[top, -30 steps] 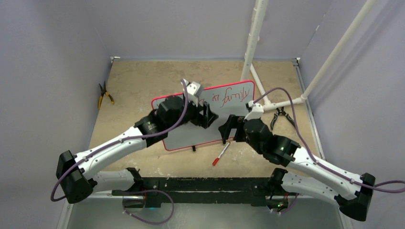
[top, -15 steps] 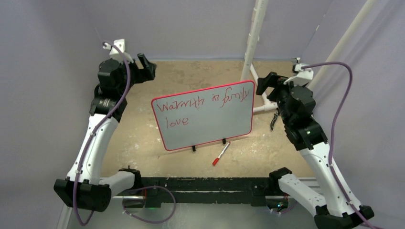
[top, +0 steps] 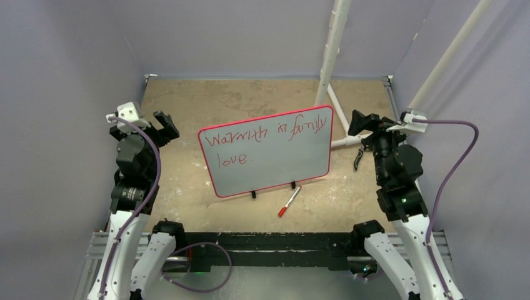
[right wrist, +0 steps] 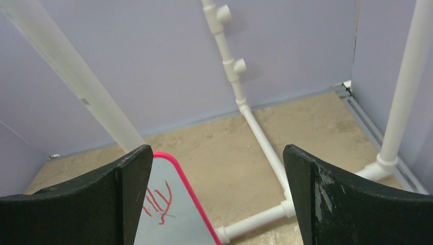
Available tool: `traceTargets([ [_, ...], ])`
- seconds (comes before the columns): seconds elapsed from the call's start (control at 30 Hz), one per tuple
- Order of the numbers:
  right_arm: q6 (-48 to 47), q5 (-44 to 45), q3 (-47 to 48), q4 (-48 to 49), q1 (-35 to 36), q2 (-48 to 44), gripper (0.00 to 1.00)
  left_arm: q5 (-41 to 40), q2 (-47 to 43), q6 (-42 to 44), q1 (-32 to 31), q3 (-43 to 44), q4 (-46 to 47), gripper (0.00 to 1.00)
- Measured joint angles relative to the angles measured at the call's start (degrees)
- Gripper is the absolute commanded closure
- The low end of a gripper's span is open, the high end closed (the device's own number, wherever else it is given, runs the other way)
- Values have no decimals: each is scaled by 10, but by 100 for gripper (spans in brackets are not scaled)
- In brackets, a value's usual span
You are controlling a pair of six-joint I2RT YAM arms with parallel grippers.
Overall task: Write a sentence on the whiteboard
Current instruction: Reset both arms
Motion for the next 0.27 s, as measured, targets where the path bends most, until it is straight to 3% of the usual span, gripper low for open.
traceTargets([
  [0.27,-9,0,0,33,0,-12,1,-24,-8,16,0,-17,0,9],
])
